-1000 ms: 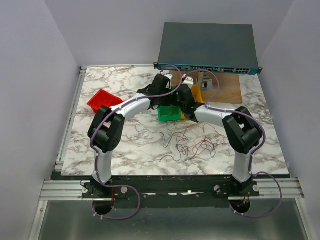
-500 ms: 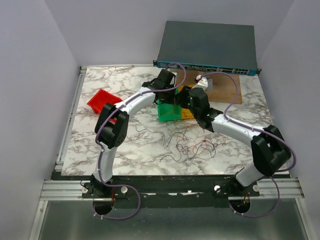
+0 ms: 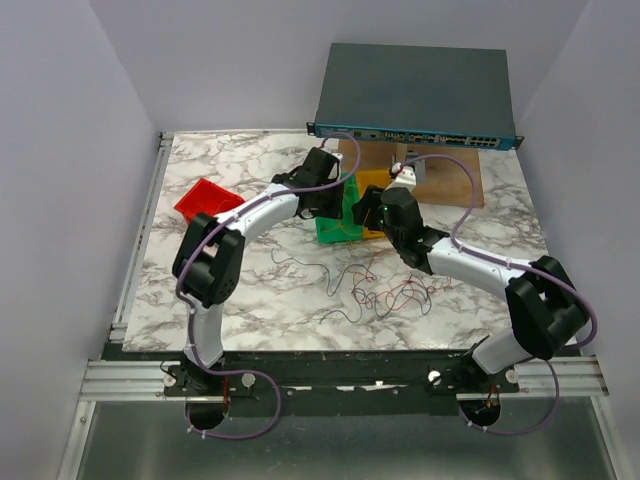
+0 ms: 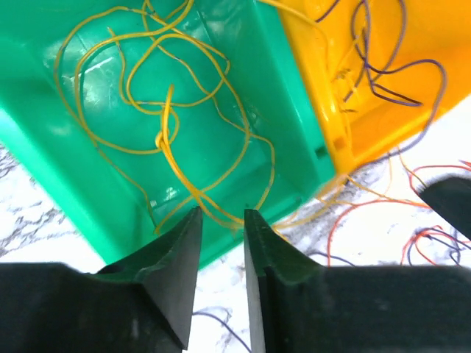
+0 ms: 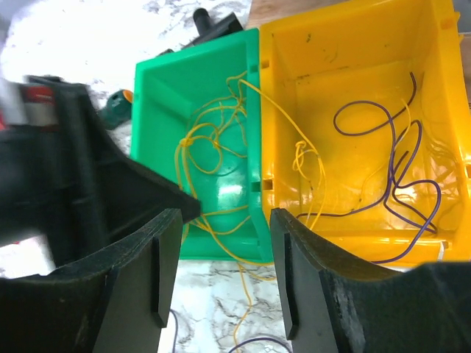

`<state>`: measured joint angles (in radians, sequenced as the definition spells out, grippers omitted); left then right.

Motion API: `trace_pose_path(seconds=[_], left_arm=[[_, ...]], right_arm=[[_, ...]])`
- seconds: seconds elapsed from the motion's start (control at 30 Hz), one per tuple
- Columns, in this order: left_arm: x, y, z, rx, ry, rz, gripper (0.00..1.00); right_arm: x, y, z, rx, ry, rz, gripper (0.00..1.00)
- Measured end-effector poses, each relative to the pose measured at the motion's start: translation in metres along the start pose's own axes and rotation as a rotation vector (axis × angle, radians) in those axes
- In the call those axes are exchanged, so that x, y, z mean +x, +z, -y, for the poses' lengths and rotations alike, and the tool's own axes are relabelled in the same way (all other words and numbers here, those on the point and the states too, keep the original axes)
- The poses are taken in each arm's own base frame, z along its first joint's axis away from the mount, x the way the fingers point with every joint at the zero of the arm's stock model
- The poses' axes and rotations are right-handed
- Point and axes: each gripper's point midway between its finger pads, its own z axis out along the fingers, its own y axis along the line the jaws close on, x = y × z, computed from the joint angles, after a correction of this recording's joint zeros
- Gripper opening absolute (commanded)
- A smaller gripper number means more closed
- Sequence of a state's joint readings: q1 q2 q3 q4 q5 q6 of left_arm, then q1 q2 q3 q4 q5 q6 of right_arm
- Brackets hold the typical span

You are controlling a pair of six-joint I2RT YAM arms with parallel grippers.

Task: Untangle the cables
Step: Place the cable in the bin.

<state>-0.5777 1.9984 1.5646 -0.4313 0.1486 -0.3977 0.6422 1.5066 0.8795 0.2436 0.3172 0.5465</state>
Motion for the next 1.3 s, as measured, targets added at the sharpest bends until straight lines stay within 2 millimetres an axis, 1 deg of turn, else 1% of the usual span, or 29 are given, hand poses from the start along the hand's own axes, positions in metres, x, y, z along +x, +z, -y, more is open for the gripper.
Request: trace_pose_path(seconds=[0.03, 0.1, 0.13, 0.2, 0.3, 0.4, 0.47, 0.53, 0.63, 0.7, 0.8, 0.87, 0.93, 1.03, 1.13, 1.3], left_arm=[[-0.001, -0.006, 0.001, 0.003, 0.001, 0.01, 0.36], [-0.007, -0.024, 0.006, 0.017, 0.007, 0.048, 0.39], [-0.01, -0.029, 0.008, 0.023, 0.01, 0.064, 0.42], [-0.02, -0.048, 0.014, 0.038, 0.017, 0.112, 0.46], [-0.032, -0.074, 0.022, 0.06, 0.029, 0.187, 0.48], [-0.035, -0.092, 0.025, 0.074, 0.037, 0.233, 0.5], [-0.034, -0.101, 0.026, 0.083, 0.04, 0.261, 0.51], [-0.026, -0.108, 0.025, 0.091, 0.039, 0.28, 0.52], [-0.016, -0.114, 0.023, 0.105, 0.029, 0.306, 0.53], [-0.006, -0.117, 0.021, 0.119, 0.018, 0.322, 0.53], [0.008, -0.117, 0.018, 0.136, 0.001, 0.337, 0.52], [0.014, -0.115, 0.016, 0.143, -0.007, 0.346, 0.52], [0.019, -0.113, 0.014, 0.145, -0.012, 0.344, 0.52], [0.021, -0.113, 0.014, 0.147, -0.014, 0.347, 0.53], [0.019, -0.119, 0.016, 0.155, -0.01, 0.366, 0.53], [0.011, -0.129, 0.02, 0.171, -0.003, 0.404, 0.52]], right_arm=[[0.002, 0.001, 0.002, 0.005, -0.011, -0.005, 0.59], [0.009, 0.005, 0.007, 0.023, -0.035, -0.021, 0.59], [0.012, 0.007, 0.009, 0.033, -0.045, -0.028, 0.59], [0.017, 0.01, 0.014, 0.054, -0.062, -0.044, 0.59], [0.019, 0.012, 0.022, 0.077, -0.068, -0.062, 0.61], [0.018, 0.013, 0.028, 0.089, -0.051, -0.071, 0.64], [0.016, 0.014, 0.035, 0.104, -0.025, -0.077, 0.63], [0.013, 0.016, 0.044, 0.118, 0.011, -0.078, 0.6], [0.007, 0.02, 0.058, 0.137, 0.068, -0.079, 0.53], [0.008, 0.026, 0.066, 0.141, 0.11, -0.09, 0.51], [0.018, 0.036, 0.074, 0.138, 0.165, -0.125, 0.5], [0.026, 0.042, 0.077, 0.13, 0.189, -0.149, 0.5], [0.034, 0.046, 0.075, 0.114, 0.203, -0.171, 0.5], [0.038, 0.051, 0.07, 0.089, 0.213, -0.185, 0.5], [0.034, 0.053, 0.065, 0.064, 0.222, -0.173, 0.5], [0.024, 0.056, 0.054, 0.007, 0.23, -0.144, 0.46]])
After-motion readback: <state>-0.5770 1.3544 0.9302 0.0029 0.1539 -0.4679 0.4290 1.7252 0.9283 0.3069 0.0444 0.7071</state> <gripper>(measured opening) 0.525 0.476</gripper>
